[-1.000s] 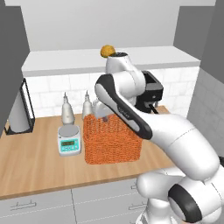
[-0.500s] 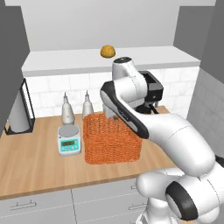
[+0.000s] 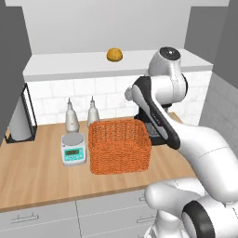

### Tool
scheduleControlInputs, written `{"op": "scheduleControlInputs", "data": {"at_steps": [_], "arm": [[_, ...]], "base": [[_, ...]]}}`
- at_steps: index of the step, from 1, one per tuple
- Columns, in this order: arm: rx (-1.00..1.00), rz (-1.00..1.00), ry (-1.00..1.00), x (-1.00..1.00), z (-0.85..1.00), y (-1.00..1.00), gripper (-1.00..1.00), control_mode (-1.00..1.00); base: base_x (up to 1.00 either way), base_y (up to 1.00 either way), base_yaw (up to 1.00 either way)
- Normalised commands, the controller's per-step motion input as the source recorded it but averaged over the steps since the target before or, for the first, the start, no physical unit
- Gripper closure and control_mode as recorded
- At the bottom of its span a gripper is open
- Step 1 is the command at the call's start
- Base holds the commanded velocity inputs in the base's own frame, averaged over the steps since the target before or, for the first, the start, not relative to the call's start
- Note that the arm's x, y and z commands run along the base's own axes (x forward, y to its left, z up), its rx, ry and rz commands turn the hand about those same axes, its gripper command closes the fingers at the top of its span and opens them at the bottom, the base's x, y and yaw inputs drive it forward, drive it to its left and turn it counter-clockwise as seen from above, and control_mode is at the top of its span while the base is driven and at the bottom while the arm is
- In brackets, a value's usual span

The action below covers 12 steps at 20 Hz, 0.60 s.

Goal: Open the cabinet, pick up the bread from the cabinet and place it in the basket. Then move the basket to the dining counter.

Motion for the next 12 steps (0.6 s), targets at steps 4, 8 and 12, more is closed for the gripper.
{"op": "scheduleControlInputs", "data": {"at_steps": [4, 8, 12], "arm": [[0.16, 0.05, -0.63, 0.40, 0.72, 0.00, -1.00, -1.00], [0.08, 0.05, -0.52, 0.29, 0.87, 0.00, -1.00, -1.00], [0.08, -0.09, -0.44, 0.37, 0.39, 0.00, -1.00, -1.00]], "base": [[0.00, 0.00, 0.00], [0.00, 0.00, 0.00], [0.00, 0.00, 0.00]]}}
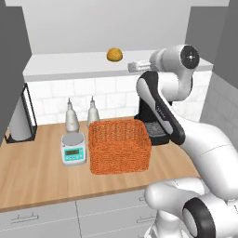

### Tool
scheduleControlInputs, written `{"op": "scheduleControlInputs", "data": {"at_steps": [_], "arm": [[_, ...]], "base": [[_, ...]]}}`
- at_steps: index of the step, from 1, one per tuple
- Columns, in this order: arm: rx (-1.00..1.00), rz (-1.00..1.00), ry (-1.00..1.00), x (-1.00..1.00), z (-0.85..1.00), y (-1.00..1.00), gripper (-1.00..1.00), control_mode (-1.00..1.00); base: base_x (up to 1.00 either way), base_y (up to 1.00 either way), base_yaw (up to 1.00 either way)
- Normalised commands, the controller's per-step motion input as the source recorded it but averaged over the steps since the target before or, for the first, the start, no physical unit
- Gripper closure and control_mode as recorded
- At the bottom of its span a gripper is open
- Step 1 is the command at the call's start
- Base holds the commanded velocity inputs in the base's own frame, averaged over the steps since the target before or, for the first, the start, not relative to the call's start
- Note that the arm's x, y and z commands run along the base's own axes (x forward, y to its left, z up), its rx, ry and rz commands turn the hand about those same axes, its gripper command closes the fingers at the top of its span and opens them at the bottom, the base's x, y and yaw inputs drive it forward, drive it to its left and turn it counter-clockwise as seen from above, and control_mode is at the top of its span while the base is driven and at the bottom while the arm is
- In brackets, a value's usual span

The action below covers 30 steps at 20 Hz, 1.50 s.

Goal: Open the cabinet, pick up the bread from the cabinet and place it in the basket. Then move the basket to the dining counter.

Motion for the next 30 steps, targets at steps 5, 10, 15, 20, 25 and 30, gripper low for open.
{"op": "scheduleControlInputs", "data": {"at_steps": [5, 10, 15, 20, 25, 30], "arm": [[0.19, -0.06, -0.21, 0.39, 0.24, 0.05, -1.00, -1.00], [0.05, 0.00, 0.03, 0.00, 0.52, 0.00, -1.00, -1.00], [-0.03, 0.00, 0.24, 0.13, 0.44, 0.04, -1.00, -1.00], [-0.02, -0.01, 0.03, 0.04, -0.26, 0.07, -1.00, -1.00], [0.00, 0.00, 0.16, 0.08, -0.22, 0.01, -1.00, -1.00], [0.00, 0.03, 0.28, 0.33, 0.00, 0.10, -1.00, -1.00]], "base": [[0.00, 0.00, 0.00], [0.00, 0.00, 0.00], [0.00, 0.00, 0.00], [0.00, 0.00, 0.00], [0.00, 0.00, 0.00], [0.00, 0.00, 0.00]]}}
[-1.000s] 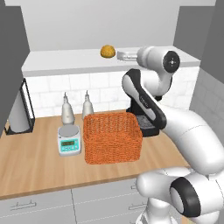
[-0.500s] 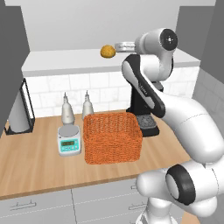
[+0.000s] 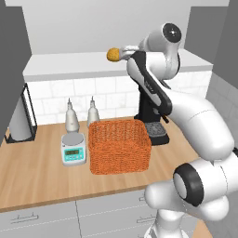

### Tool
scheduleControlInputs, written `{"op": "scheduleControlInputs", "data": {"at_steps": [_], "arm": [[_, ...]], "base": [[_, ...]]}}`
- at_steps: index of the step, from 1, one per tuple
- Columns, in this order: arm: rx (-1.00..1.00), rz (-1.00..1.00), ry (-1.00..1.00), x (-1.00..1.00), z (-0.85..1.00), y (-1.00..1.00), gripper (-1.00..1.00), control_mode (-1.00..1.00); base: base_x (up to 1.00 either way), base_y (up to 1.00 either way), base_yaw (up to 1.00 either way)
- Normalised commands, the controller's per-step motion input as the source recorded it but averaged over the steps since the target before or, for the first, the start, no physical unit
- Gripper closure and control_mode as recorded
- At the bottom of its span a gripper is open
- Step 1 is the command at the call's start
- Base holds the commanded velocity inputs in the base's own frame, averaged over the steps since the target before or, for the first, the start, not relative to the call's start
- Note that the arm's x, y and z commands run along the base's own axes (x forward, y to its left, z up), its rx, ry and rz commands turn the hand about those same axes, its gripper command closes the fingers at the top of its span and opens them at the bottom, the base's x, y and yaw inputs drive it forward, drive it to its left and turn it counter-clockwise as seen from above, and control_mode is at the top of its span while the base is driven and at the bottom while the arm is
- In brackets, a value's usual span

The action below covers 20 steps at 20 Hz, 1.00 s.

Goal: Open the cabinet, pick up the bread from the cabinet and place it in the basket. Then move the basket to the dining counter.

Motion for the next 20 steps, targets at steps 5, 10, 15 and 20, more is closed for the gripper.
{"op": "scheduleControlInputs", "data": {"at_steps": [5, 10, 15, 20], "arm": [[0.00, 0.00, 0.09, 0.21, -0.01, 0.11, -1.00, -1.00], [-0.03, 0.00, 0.00, 0.35, -0.09, 0.10, -1.00, -1.00], [-0.06, 0.00, -0.01, 0.50, -0.20, 0.26, -1.00, -1.00], [-0.05, 0.00, 0.03, 0.57, -0.01, 0.22, -1.00, -1.00]], "base": [[0.00, 0.00, 0.00], [0.00, 0.00, 0.00], [0.00, 0.00, 0.00], [0.00, 0.00, 0.00]]}}
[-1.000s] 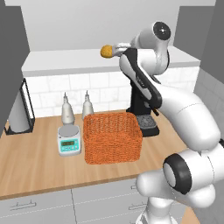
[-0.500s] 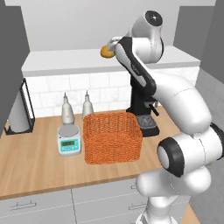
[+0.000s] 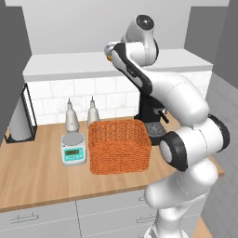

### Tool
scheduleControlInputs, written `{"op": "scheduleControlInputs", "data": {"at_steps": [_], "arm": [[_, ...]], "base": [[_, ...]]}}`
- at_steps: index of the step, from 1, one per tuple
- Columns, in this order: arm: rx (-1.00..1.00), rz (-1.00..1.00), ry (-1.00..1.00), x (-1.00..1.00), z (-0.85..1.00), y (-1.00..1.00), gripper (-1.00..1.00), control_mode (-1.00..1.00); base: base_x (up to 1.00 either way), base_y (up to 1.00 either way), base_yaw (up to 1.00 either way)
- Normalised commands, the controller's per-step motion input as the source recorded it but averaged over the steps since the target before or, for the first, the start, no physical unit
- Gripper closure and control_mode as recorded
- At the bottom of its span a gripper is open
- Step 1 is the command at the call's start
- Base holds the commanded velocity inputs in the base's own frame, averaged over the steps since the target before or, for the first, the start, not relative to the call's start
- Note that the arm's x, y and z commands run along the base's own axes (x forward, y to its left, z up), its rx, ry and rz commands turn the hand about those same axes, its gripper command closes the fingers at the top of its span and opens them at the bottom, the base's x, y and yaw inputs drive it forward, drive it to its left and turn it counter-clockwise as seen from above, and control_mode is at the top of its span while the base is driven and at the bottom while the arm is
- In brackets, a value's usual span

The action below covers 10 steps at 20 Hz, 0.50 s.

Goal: Open the cabinet, pick up the bread from the cabinet and place it in the basket. Then move the basket to the dining counter.

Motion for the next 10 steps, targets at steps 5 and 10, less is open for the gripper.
{"op": "scheduleControlInputs", "data": {"at_steps": [5, 10], "arm": [[-0.05, 0.00, 0.00, 0.41, 0.00, 0.07, -1.00, -1.00], [-0.03, 0.00, 0.00, 0.39, 0.00, 0.08, -1.00, -1.00]], "base": [[0.00, 0.00, 0.00], [0.00, 0.00, 0.00]]}}
